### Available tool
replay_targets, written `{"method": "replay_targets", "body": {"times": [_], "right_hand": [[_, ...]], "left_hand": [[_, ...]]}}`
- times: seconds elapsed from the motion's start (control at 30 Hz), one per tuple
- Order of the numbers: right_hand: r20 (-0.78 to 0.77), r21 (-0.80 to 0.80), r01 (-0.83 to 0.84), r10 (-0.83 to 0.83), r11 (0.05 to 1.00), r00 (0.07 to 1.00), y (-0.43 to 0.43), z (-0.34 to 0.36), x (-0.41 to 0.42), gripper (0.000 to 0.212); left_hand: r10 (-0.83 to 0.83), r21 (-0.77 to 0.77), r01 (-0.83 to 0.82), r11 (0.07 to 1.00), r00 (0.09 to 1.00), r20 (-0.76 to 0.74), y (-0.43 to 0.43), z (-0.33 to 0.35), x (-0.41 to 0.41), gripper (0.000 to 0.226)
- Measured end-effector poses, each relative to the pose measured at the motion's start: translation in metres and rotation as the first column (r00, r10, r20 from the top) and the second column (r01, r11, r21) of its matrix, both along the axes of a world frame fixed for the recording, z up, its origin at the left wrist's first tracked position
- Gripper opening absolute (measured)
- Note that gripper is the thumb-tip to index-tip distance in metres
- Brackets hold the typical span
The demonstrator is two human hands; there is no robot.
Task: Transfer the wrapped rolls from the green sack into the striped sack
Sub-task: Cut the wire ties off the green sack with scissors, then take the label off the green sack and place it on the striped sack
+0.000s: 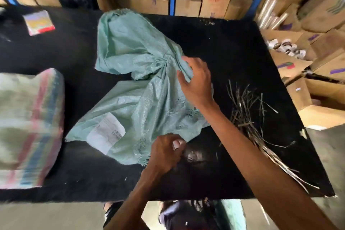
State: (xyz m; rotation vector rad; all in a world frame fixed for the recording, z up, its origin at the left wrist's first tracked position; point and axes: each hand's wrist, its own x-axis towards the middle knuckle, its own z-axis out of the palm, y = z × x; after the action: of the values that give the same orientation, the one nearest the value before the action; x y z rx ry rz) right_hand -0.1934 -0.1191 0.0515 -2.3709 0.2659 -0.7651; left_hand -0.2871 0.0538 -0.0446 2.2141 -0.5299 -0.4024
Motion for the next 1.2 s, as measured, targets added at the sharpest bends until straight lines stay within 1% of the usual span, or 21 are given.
{"method": "replay_targets", "body": {"times": [0.07,0.17,0.23,0.27,0.3,0.37,0.43,0.47,0.5,0.53,0.57,0.6,0.67,0.73,0.8,0.87,0.97,1.03,1.1,1.2], "right_hand": [[0.078,0.034,-0.093,0.090,0.995,0.993,0.027,0.009,0.002,0.036],[0.159,0.116,-0.237,0.218,0.964,0.963,0.084,0.009,0.006,0.035],[0.167,0.183,-0.302,0.273,0.935,0.947,0.123,-0.003,0.004,0.036],[0.160,0.218,-0.310,0.280,0.925,0.947,0.138,-0.014,0.002,0.037],[0.143,0.253,-0.303,0.275,0.919,0.951,0.153,-0.028,0.001,0.037],[0.068,0.289,-0.277,0.269,0.916,0.961,0.174,-0.058,-0.004,0.038],[-0.060,0.241,-0.270,0.292,0.932,0.955,0.184,-0.090,-0.009,0.043],[-0.131,0.162,-0.273,0.295,0.948,0.947,0.184,-0.105,-0.013,0.046],[-0.202,0.041,-0.280,0.282,0.959,0.938,0.181,-0.120,-0.016,0.050],[-0.267,-0.107,-0.302,0.265,0.947,0.926,0.175,-0.132,-0.019,0.055],[-0.340,-0.238,-0.338,0.248,0.910,0.907,0.169,-0.142,-0.020,0.061],[-0.414,-0.321,-0.386,0.239,0.865,0.878,0.163,-0.148,-0.022,0.065],[-0.519,-0.404,-0.478,0.235,0.779,0.822,0.151,-0.152,-0.023,0.068],[-0.577,-0.452,-0.526,0.213,0.720,0.788,0.144,-0.152,-0.020,0.070],[-0.615,-0.493,-0.545,0.172,0.678,0.770,0.139,-0.154,-0.017,0.072],[-0.637,-0.510,-0.546,0.135,0.664,0.759,0.136,-0.157,-0.015,0.072],[-0.651,-0.507,-0.554,0.128,0.660,0.748,0.136,-0.156,-0.012,0.072],[-0.653,-0.507,-0.559,0.131,0.656,0.746,0.136,-0.155,-0.010,0.072],[-0.665,-0.501,-0.572,0.134,0.649,0.735,0.135,-0.155,-0.005,0.072],[-0.692,-0.488,-0.598,0.136,0.636,0.709,0.135,-0.159,0.006,0.070]], "left_hand": [[0.149,-0.048,-0.148,0.988,0.988,0.026,0.035,0.021,0.025,0.010],[0.330,-0.049,-0.327,0.944,0.939,0.099,0.096,0.039,0.064,0.007],[0.396,-0.078,-0.389,0.918,0.913,0.103,0.130,0.040,0.087,0.012],[0.388,-0.080,-0.381,0.921,0.914,0.115,0.143,0.037,0.097,0.016],[0.355,-0.054,-0.351,0.935,0.924,0.141,0.155,0.030,0.107,0.021],[0.231,0.047,-0.245,0.968,0.952,0.200,0.169,0.012,0.124,0.027],[0.055,0.146,-0.095,0.985,0.965,0.255,0.174,-0.008,0.137,0.038],[-0.046,0.190,-0.007,0.982,0.961,0.274,0.172,-0.016,0.141,0.045],[-0.140,0.238,0.070,0.969,0.946,0.291,0.171,-0.025,0.144,0.050],[-0.213,0.287,0.122,0.950,0.926,0.311,0.170,-0.031,0.148,0.052],[-0.259,0.323,0.150,0.934,0.909,0.325,0.171,-0.037,0.154,0.051],[-0.281,0.343,0.161,0.925,0.898,0.338,0.172,-0.043,0.158,0.048],[-0.299,0.355,0.171,0.919,0.890,0.344,0.176,-0.048,0.165,0.045],[-0.321,0.354,0.189,0.916,0.874,0.364,0.178,-0.054,0.173,0.047],[-0.371,0.374,0.216,0.902,0.830,0.417,0.176,-0.059,0.178,0.048],[-0.400,0.386,0.227,0.894,0.793,0.460,0.173,-0.061,0.184,0.041],[-0.423,0.420,0.212,0.883,0.746,0.514,0.173,-0.057,0.193,0.026],[-0.427,0.388,0.239,0.890,0.737,0.524,0.176,-0.052,0.192,0.020],[-0.430,0.341,0.284,0.896,0.746,0.508,0.182,-0.039,0.185,0.020],[-0.445,0.326,0.318,0.890,0.761,0.472,0.201,-0.007,0.168,0.030]]}}
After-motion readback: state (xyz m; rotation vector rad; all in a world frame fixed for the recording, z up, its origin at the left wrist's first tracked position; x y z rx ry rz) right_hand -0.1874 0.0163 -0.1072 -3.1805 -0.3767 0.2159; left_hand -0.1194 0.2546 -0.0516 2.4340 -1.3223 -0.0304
